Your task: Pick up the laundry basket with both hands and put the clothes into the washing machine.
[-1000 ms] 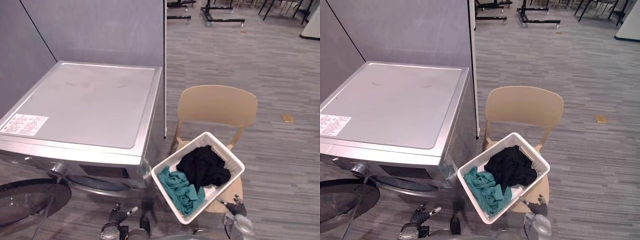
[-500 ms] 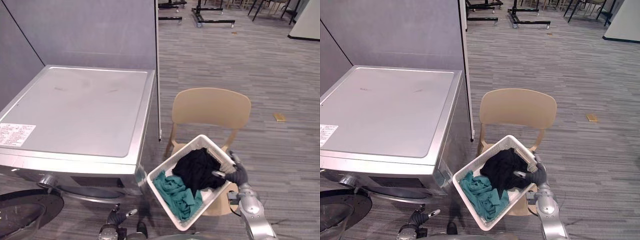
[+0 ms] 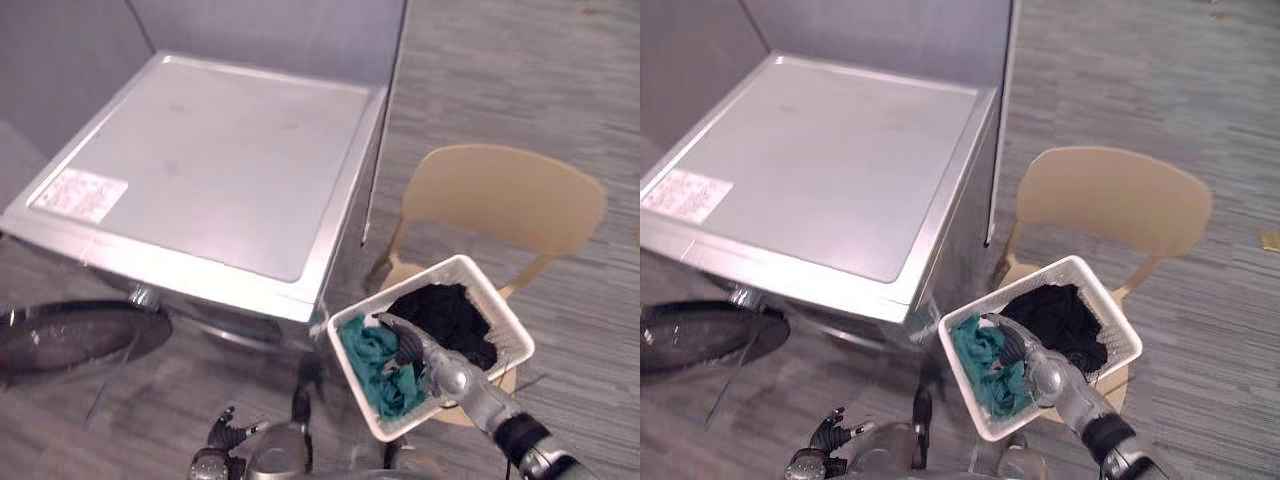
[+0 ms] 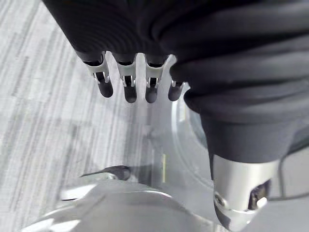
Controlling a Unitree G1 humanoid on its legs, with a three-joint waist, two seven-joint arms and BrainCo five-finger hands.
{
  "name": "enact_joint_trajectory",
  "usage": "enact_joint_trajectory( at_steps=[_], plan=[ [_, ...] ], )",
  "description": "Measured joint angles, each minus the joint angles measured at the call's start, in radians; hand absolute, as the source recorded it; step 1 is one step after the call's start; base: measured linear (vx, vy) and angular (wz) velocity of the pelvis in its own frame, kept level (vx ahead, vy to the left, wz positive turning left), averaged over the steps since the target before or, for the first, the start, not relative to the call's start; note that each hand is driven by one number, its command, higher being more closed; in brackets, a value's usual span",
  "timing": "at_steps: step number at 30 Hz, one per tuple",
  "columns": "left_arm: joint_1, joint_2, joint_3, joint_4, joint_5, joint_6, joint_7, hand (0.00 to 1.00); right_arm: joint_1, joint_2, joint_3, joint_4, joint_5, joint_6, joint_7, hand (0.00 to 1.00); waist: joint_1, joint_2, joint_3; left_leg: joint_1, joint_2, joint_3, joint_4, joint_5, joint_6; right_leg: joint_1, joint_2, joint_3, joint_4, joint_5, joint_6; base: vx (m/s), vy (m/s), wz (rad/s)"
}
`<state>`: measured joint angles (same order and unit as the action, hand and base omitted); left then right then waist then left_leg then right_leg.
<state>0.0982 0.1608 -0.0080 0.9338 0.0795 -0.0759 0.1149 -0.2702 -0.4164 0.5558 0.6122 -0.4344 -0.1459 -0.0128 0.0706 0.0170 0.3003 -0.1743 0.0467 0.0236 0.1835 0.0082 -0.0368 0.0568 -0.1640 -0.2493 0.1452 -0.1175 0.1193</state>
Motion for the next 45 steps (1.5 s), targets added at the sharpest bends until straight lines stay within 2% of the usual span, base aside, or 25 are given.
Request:
enact_joint_trajectory(
  at_steps=[2,4,7,10,11,13,17,20,24,29,30,32,35,37,40,43,45],
  plan=[
    [-0.024,0.001,0.001,-0.004,-0.002,-0.004,0.003,0.0,-0.068,0.011,0.02,0.071,-0.032,0.006,-0.001,0.0,0.009,0.02,0.036,-0.07,0.006,-0.023,0.066,-0.014,0.002,-0.047,0.007,-0.012,0.046,-0.001,-0.001,-0.14,0.056,0.28],
    [-0.064,0.001,0.001,-0.005,-0.008,-0.011,0.019,0.0,-0.153,0.033,0.025,0.161,-0.08,0.022,-0.008,0.0,0.031,0.034,0.09,-0.13,0.005,-0.039,0.098,-0.016,0.005,-0.118,-0.003,-0.025,0.116,-0.023,-0.017,-0.2,0.056,0.16],
    [-0.091,0.002,0.003,-0.034,-0.032,-0.02,0.026,0.0,-0.247,0.052,0.019,0.264,-0.148,0.059,-0.057,0.0,0.036,0.047,0.133,-0.216,-0.01,-0.051,0.114,-0.017,-0.004,-0.206,-0.028,-0.028,0.175,-0.08,-0.008,-0.2,0.037,0.25],
    [-0.105,0.001,0.002,-0.039,-0.051,-0.021,0.043,0.0,-0.3,0.071,-0.009,0.353,-0.187,0.092,-0.103,0.0,0.055,0.058,0.149,-0.256,-0.02,-0.058,0.08,0.009,-0.008,-0.268,-0.044,-0.042,0.209,-0.09,-0.01,-0.15,0.026,0.17],
    [-0.106,0.001,0.002,-0.04,-0.051,-0.021,0.044,0.0,-0.308,0.075,-0.014,0.366,-0.189,0.096,-0.113,1.0,0.053,0.058,0.149,-0.26,-0.026,-0.066,0.066,0.016,-0.01,-0.276,-0.049,-0.051,0.215,-0.093,-0.011,-0.05,-0.001,0.38],
    [-0.124,-0.005,-0.002,-0.041,-0.068,-0.021,0.045,0.0,-0.328,0.091,-0.053,0.381,-0.206,0.115,-0.159,1.0,0.052,0.057,0.148,-0.272,-0.033,-0.081,0.022,0.052,-0.012,-0.305,-0.064,-0.075,0.232,-0.1,-0.015,-0.02,-0.005,0.34],
    [-0.152,-0.032,-0.013,-0.045,-0.088,-0.028,0.063,0.0,-0.362,0.095,-0.078,0.385,-0.205,0.15,-0.187,1.0,0.052,0.057,0.149,-0.276,-0.046,-0.09,-0.02,0.087,-0.017,-0.341,-0.084,-0.084,0.283,-0.127,-0.014,0.01,-0.023,0.17],
    [-0.158,-0.034,-0.032,-0.069,-0.1,-0.033,0.063,0.0,-0.37,0.107,-0.102,0.382,-0.19,0.154,-0.194,1.0,0.052,0.057,0.149,-0.273,-0.046,-0.101,-0.04,0.113,-0.023,-0.344,-0.088,-0.1,0.297,-0.138,-0.018,0.06,-0.047,0.16],
    [-0.157,-0.035,-0.033,-0.076,-0.108,-0.038,0.064,0.0,-0.345,0.116,-0.164,0.329,-0.122,0.155,-0.2,1.0,0.054,0.056,0.15,-0.263,-0.04,-0.097,-0.042,0.126,-0.011,-0.339,-0.083,-0.091,0.3,-0.14,-0.019,0.09,-0.045,-0.04],
    [-0.157,-0.031,-0.033,-0.081,-0.108,-0.038,0.063,0.0,-0.228,0.095,-0.315,0.062,0.0,0.152,-0.209,1.0,0.041,0.044,0.157,-0.203,-0.02,-0.073,-0.048,0.12,-0.017,-0.283,-0.061,-0.068,0.252,-0.121,-0.029,0.07,-0.046,-0.23],
    [-0.156,-0.031,-0.033,-0.082,-0.108,-0.037,0.063,0.0,-0.186,0.092,-0.357,-0.012,0.028,0.151,-0.219,1.0,0.027,0.043,0.157,-0.186,-0.013,-0.07,-0.054,0.117,-0.02,-0.264,-0.051,-0.065,0.236,-0.115,-0.033,0.04,-0.045,-0.16],
    [-0.153,-0.031,-0.032,-0.081,-0.108,-0.036,0.062,0.0,-0.119,0.097,-0.415,-0.135,0.074,0.149,-0.233,1.0,0.02,0.038,0.155,-0.154,-0.004,-0.061,-0.087,0.116,-0.021,-0.245,-0.04,-0.055,0.21,-0.113,-0.033,0.02,-0.037,-0.23],
    [-0.141,-0.028,-0.027,-0.082,-0.107,-0.019,0.061,0.0,-0.005,0.138,-0.506,-0.296,0.161,0.12,-0.246,1.0,-0.009,0.025,0.148,-0.116,0.007,-0.045,-0.117,0.116,-0.021,-0.212,-0.022,-0.048,0.164,-0.104,-0.03,0.01,-0.052,-0.23],
    [-0.122,-0.02,-0.021,-0.081,-0.107,-0.015,0.06,0.0,0.086,0.189,-0.549,-0.395,0.232,0.105,-0.245,1.0,-0.032,0.003,0.129,-0.083,0.007,-0.037,-0.134,0.116,-0.021,-0.179,-0.01,-0.043,0.138,-0.092,-0.025,0.06,-0.046,-0.13],
    [-0.091,-0.02,-0.002,-0.076,-0.104,0.002,0.058,0.0,0.232,0.261,-0.592,-0.533,0.336,0.074,-0.226,1.0,-0.038,-0.032,0.059,-0.043,0.011,-0.016,-0.149,0.112,-0.027,-0.128,0.003,-0.026,0.073,-0.058,-0.016,0.08,-0.016,-0.18],
    [-0.063,-0.017,0.026,-0.062,-0.104,0.008,0.057,0.0,0.292,0.301,-0.599,-0.612,0.399,0.053,-0.203,1.0,-0.057,-0.051,0.003,-0.016,0.011,-0.009,-0.159,0.11,-0.029,-0.089,0.005,-0.021,0.025,-0.039,-0.013,0.05,-0.008,-0.12],
    [-0.038,-0.024,0.053,-0.057,-0.104,0.016,0.054,0.0,0.316,0.317,-0.6,-0.659,0.442,0.031,-0.189,1.0,-0.057,-0.053,-0.039,0.017,0.01,0.007,-0.189,0.11,-0.029,-0.073,0.006,-0.009,0.0,-0.031,-0.009,0.01,0.009,-0.22]
  ],
)
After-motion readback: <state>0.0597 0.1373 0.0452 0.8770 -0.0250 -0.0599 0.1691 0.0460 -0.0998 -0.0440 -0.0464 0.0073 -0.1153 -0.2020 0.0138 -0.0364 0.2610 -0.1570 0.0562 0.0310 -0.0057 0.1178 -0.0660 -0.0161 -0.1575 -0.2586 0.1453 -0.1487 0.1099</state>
